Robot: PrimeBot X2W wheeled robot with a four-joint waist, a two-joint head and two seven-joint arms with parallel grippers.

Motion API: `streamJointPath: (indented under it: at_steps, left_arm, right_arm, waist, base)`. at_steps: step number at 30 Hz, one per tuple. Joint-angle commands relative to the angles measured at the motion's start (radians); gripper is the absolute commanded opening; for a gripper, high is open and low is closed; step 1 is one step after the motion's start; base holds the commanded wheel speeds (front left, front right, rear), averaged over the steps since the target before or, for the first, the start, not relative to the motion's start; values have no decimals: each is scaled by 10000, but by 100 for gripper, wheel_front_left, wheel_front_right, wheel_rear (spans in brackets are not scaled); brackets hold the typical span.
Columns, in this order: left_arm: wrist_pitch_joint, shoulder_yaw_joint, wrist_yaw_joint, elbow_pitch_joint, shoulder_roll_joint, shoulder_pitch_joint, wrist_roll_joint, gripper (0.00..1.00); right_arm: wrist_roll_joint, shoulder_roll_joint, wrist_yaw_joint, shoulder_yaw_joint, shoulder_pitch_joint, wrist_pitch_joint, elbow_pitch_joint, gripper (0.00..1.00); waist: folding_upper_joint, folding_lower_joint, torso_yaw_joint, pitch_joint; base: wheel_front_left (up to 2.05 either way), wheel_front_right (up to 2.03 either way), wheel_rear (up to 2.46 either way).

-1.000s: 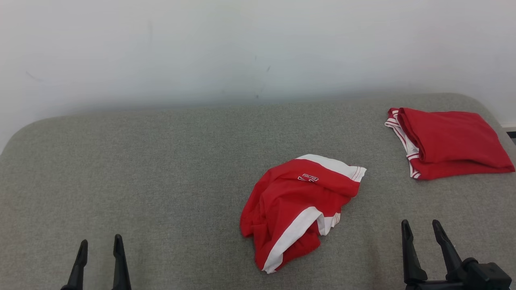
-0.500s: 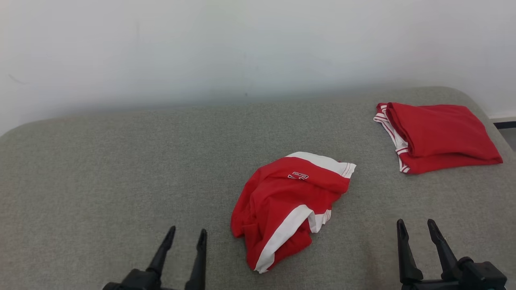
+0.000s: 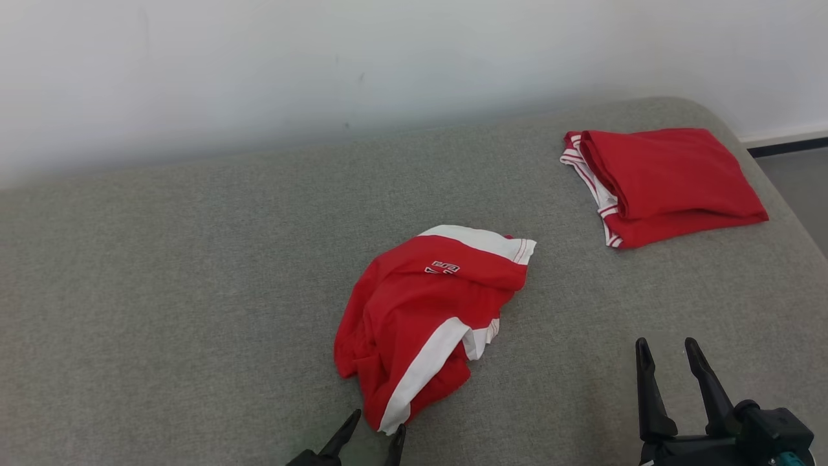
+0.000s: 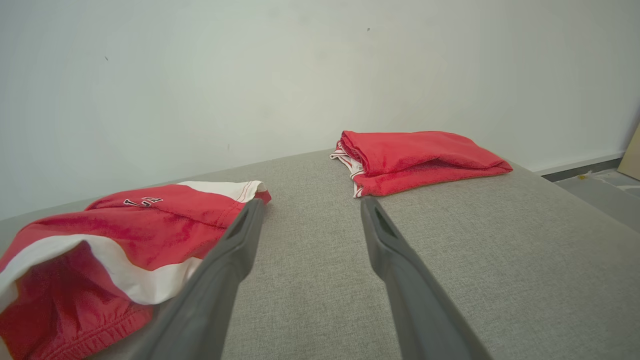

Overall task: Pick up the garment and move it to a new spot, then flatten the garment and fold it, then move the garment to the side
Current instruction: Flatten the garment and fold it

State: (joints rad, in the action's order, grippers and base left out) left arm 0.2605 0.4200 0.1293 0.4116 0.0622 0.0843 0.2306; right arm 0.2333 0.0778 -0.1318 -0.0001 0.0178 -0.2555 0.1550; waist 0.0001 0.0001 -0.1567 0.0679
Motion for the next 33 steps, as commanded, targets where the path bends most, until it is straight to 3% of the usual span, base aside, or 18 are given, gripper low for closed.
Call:
streamJointPath:
  at_steps: [1,7,8,9,10,15,22,33]
  left_arm:
    - [11,122,10,255,44,269,15,100]
    - [32,309,-19,1403,20,867,102,100]
    - [36,265,-59,1636,14,980,138,51]
    - [41,262,-109,1824,9,1090,75,37]
    - [47,242,-176,1952,9,1213,14,0]
    - [44,-275,-406,1588,235,1485,17,0]
    - [48,-883,-722,80,1181,1373,-385,0]
    - [-385,-899,-1199,-1454,2170,263,-774,0]
  right_arm:
    - [19,25,23,-4,-91,-43,18,100]
    - [-21,-24,23,-31,-158,-83,61,100]
    - [-40,-37,23,-43,-163,-88,64,100]
    - [-40,-43,23,-63,-176,-83,78,100]
    - [-44,-45,23,-84,-185,-83,99,100]
    - [-63,-54,23,-215,-134,-96,165,100]
    - [0,-110,23,-176,54,-106,255,100]
    - [-53,-179,23,-257,210,-106,256,100]
  waist:
    - [-1,-1,-318,306]
    - [-1,-1,-583,515]
    - [-1,-1,-596,518]
    - [-1,-1,-601,509]
    - [-1,-1,-596,491]
    - [-1,-1,-344,273]
    - [-1,-1,297,-81]
    - [-1,-1,894,-329]
  base:
    - [0,0,0]
    - [0,0,0]
    - [0,0,0]
    - [0,0,0]
    - [0,0,0]
    - [0,0,0]
    - [0,0,0]
    - [0,0,0]
